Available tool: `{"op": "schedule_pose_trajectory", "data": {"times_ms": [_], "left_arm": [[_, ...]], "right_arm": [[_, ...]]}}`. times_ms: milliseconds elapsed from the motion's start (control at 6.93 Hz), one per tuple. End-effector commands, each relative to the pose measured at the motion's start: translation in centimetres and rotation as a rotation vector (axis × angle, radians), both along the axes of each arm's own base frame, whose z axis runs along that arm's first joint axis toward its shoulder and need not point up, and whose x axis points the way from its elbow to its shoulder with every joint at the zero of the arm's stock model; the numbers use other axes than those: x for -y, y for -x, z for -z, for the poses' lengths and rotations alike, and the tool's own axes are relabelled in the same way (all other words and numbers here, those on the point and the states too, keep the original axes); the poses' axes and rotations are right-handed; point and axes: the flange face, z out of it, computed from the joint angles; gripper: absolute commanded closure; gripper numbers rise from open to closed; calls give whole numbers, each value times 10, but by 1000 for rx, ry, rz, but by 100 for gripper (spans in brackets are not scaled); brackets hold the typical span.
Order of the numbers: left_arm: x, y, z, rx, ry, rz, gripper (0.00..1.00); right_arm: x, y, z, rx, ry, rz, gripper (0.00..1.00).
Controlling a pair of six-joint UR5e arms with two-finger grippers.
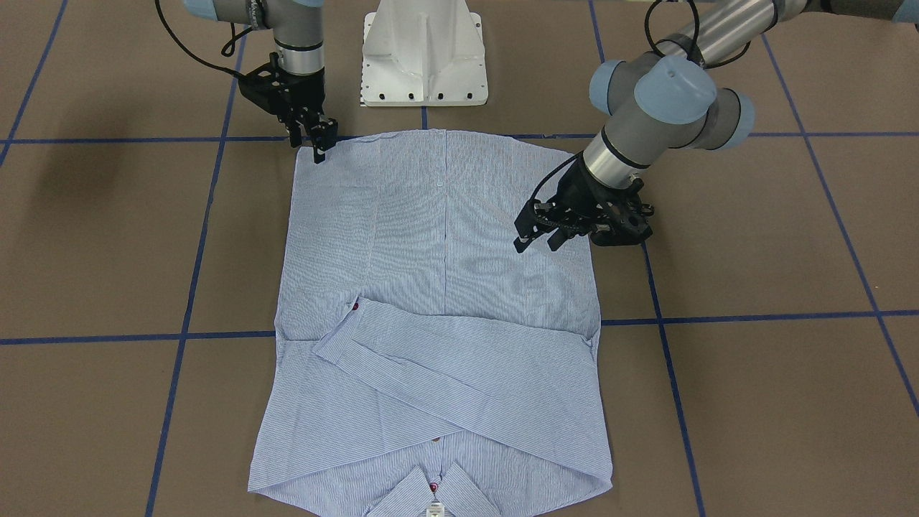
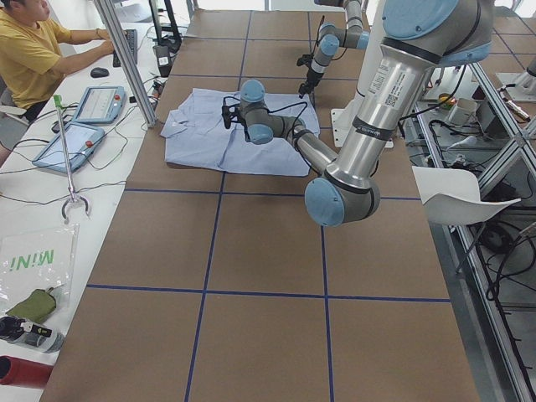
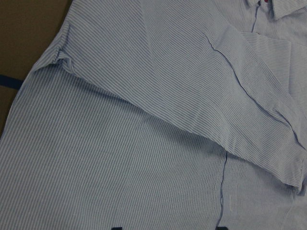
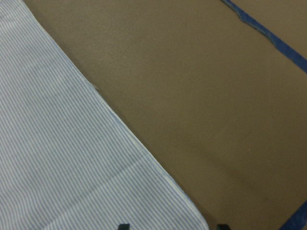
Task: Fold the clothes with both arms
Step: 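Position the right gripper at the hem corner nearest the robot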
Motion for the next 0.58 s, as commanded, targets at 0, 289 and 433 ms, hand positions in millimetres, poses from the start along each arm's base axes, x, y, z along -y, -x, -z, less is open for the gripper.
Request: {"op": "schedule_pose_trajectory", "data": {"times_ms": [0, 289, 433], "left_arm": [[1, 0, -1, 1, 1, 1, 29], [0, 0, -1, 0, 0, 0, 29], [0, 0, 0, -1, 1, 0, 29]], "right_arm": [[1, 2, -3, -7, 2, -1, 56], [1, 1, -3, -6, 7, 2, 88], [0, 0, -4, -7, 13, 7, 87]]}}
